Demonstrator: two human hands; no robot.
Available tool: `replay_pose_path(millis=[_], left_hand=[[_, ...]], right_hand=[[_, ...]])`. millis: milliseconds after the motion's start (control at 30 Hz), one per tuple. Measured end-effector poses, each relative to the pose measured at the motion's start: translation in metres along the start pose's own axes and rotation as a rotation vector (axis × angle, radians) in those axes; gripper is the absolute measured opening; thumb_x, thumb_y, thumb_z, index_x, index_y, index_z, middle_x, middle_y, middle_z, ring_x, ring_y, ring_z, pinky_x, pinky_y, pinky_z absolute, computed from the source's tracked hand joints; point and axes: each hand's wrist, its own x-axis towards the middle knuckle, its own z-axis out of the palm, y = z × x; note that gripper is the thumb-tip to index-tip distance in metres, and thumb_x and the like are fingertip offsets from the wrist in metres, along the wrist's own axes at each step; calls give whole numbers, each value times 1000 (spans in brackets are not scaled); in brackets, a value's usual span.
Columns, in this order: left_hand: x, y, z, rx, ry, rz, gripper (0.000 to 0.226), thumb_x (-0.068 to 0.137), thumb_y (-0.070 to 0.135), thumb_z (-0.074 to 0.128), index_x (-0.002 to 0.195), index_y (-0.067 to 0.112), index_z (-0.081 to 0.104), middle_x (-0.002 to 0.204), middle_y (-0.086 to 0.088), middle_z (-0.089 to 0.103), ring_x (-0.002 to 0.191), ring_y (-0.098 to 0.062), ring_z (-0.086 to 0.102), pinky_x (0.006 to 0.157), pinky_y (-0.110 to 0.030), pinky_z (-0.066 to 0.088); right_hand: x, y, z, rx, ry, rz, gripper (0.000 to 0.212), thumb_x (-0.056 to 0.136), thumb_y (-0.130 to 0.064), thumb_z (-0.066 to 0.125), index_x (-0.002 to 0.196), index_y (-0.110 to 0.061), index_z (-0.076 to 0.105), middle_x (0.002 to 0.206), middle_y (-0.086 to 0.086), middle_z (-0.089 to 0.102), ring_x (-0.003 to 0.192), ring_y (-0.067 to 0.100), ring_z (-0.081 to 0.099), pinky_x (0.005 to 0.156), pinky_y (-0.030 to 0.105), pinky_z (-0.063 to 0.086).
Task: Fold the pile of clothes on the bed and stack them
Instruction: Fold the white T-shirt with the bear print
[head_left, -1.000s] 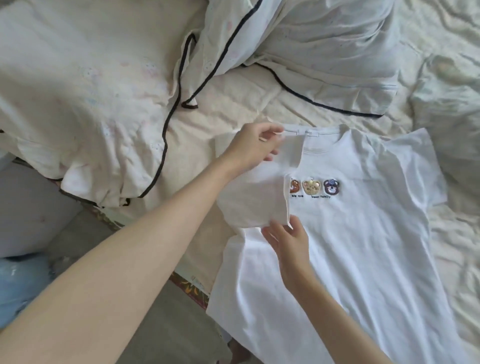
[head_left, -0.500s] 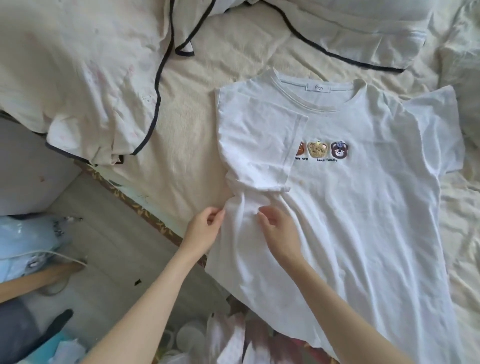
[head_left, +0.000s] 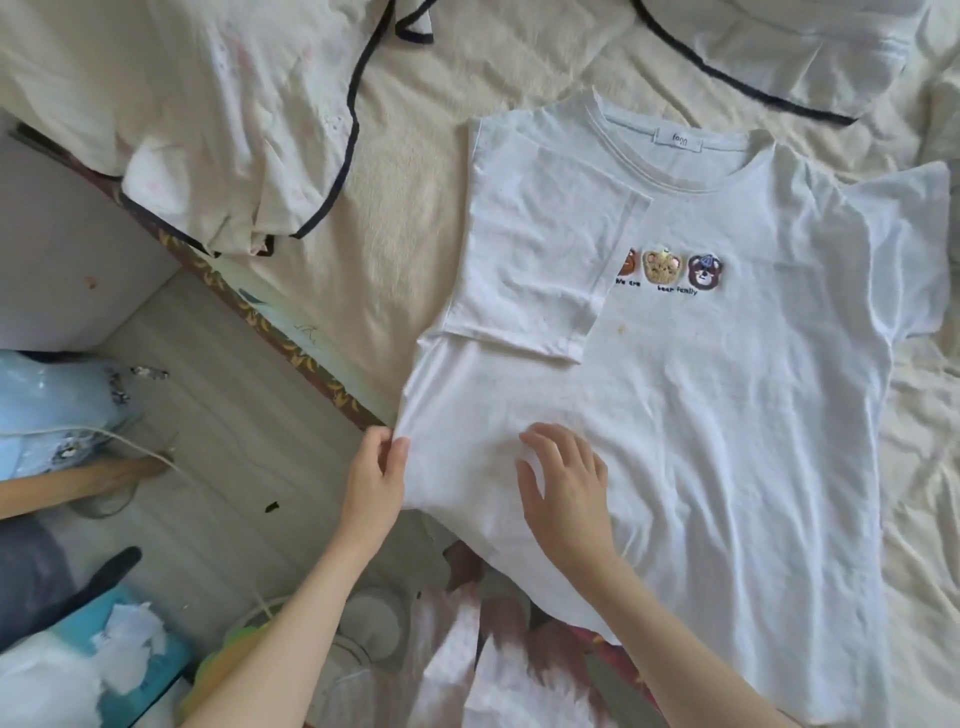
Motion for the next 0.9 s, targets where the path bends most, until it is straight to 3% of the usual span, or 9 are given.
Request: replay_pose_path(millis=[67,133,200,300,367,467,633,733,900], left_hand=[[7,1,-3,-56,-117,-34,15,97,27,49,87,16,48,68,9,49,57,-5,44,51,-12,35],[9,-4,-7,-59,-227,-75,9,94,25,55,93,16,56,76,14,63,68,-4,59,62,-16,47],[8,-12,-13,0,-179,-93,11,93,19,58,87,9,59,78,-1,66,72,-18,62,64,-27,47],[8,-18,-17,86,-98,-105,13,93,16,57,81,13,56,77,-2,63,74,-18,58,58,-19,41],[10,-11,-15,80,-130,-100,6,94,22,56,93,16,55,88,4,61,82,-11,58,62,-16,41],[26,14,-9,17,-107,-25,22,93,33,55,110,20,50,96,11,56,86,-1,54,67,-15,41],[58,61,7,79,67,120,25,91,46,54,98,23,49,86,13,51,76,-1,49,59,-8,36],[84,93,12,11,130,178,33,87,51,58,107,25,54,87,20,53,79,7,51,63,-7,37],[118,120,20,153,176,178,25,89,28,63,102,7,64,77,11,54,78,-10,52,66,-14,34]], right_hand=[[0,3,1,-33,12,0,29,85,-7,66,115,-6,65,127,10,60,125,32,50,101,49,39],[2,8,3,-64,-52,-17,35,90,-11,61,124,-8,60,139,10,51,135,30,39,109,49,32],[1,14,5,-108,-135,-47,40,94,-15,55,134,-11,51,149,8,38,143,27,26,116,46,21],[-4,21,5,-122,-173,-63,44,96,-17,51,139,-12,45,154,8,28,146,24,17,118,43,10],[-7,23,2,-80,-146,-45,42,94,-15,55,136,-10,49,151,11,35,143,27,25,117,44,19],[1,27,-8,-58,-54,-15,38,90,-12,62,127,-6,57,140,13,49,132,33,44,106,49,38],[36,36,-23,-99,-68,45,45,98,-26,48,141,-16,42,154,7,29,143,26,23,114,43,20],[54,34,-32,-98,-38,4,45,99,-28,45,142,-17,40,155,7,27,144,26,20,114,42,17],[94,28,-41,-132,-88,-46,50,100,-30,40,148,-19,28,159,6,13,147,24,9,117,43,15]])
